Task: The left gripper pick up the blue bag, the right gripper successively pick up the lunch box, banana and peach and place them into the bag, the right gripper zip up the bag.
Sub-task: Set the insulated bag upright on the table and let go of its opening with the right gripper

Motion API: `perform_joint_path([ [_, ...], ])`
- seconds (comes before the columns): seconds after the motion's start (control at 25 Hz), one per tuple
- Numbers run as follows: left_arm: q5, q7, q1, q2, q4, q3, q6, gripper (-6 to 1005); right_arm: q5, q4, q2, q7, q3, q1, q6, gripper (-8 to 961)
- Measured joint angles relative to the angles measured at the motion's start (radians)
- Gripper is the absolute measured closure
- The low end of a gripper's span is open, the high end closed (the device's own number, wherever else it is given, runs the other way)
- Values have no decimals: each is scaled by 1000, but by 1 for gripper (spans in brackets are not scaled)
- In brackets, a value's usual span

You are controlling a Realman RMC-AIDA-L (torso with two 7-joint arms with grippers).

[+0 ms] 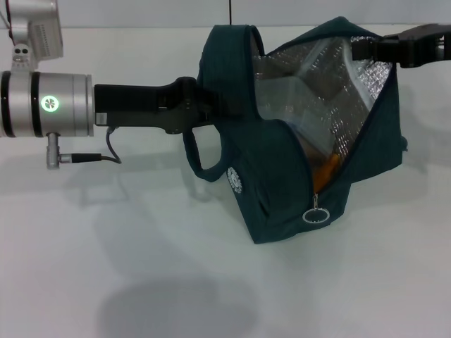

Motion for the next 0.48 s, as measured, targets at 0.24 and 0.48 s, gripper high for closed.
perform_joint_path([
  [0.24, 0, -7, 0, 8, 2, 4, 10, 963, 14, -3, 5, 3, -1, 4, -29, 946],
  [0.48, -5, -24, 0, 19, 7, 3, 48, 962, 96, -8, -2, 13, 2, 2, -76, 916],
])
